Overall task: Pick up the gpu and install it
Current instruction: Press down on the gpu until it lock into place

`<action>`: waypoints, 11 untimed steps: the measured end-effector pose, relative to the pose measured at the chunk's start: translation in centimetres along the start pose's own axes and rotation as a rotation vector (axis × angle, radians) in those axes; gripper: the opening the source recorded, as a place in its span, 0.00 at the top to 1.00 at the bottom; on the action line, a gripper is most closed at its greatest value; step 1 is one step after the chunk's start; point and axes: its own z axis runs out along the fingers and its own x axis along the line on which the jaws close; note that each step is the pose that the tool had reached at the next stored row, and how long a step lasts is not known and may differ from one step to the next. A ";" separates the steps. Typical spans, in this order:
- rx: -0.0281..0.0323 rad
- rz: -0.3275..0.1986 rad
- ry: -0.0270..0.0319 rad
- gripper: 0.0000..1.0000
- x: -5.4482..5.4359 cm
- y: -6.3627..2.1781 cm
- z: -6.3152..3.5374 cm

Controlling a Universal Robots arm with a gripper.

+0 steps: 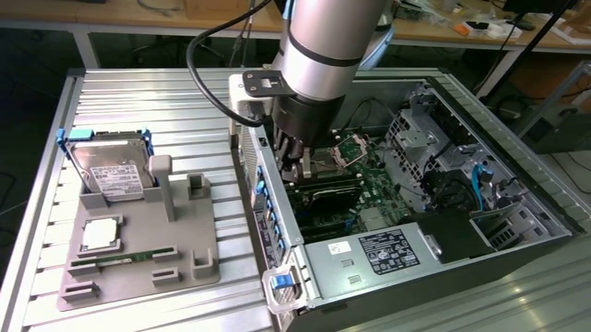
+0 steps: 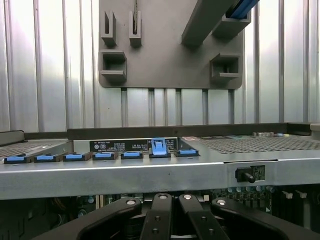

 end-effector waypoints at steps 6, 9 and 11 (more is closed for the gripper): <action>0.0003 0.000 -0.0004 0.89 0.6 -0.02 0.04; -0.0002 0.000 0.0003 0.89 0.7 -0.03 0.14; 0.0001 0.000 -0.0001 0.89 0.7 -0.04 0.17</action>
